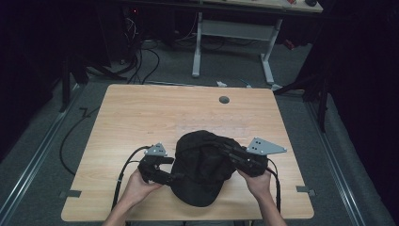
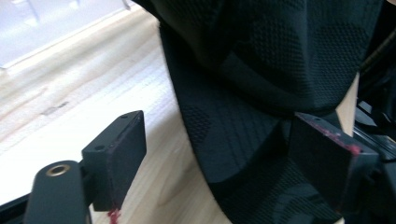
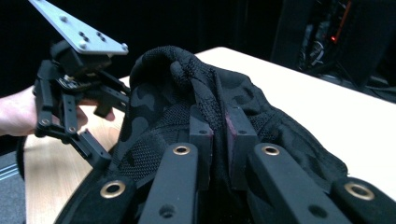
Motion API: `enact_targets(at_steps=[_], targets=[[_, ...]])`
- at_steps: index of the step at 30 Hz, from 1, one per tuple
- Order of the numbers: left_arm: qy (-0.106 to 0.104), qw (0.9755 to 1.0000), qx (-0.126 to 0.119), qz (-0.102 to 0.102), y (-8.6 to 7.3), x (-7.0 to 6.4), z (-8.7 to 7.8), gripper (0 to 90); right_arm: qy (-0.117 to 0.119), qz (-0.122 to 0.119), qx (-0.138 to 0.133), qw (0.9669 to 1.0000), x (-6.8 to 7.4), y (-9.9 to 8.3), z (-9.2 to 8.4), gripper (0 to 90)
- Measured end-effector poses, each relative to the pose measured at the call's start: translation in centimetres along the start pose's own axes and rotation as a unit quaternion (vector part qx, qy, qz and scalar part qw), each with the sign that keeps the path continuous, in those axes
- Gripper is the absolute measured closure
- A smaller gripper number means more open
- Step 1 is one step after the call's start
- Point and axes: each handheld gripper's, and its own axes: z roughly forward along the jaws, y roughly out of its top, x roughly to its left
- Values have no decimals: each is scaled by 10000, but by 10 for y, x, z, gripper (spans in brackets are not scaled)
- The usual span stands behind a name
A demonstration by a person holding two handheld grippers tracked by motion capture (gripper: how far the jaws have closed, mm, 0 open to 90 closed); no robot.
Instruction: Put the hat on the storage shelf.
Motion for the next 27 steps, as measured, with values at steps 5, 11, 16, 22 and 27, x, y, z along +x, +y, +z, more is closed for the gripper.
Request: enact_targets(at_steps=[5, 11, 16, 22, 27], targets=[[-177, 9998, 63, 34, 0, -1, 0, 288, 171, -75, -72, 9998, -3, 4, 2, 838], [-228, 9997, 111, 26, 0, -2, 0, 387, 217, -181, -28, 9996, -3, 7, 7, 838], [-317, 9995, 16, -19, 0, -1, -5, 482, 70, -341, 25, 9994, -2, 12, 7, 838], [-421, 9991, -56, -77, 0, 1, -10, 592, -105, -744, 116, 9971, 3, 19, 10, 839], [-602, 9980, -124, -110, 0, 0, -14, 677, -164, -848, 145, 9962, 1, 22, 13, 837]])
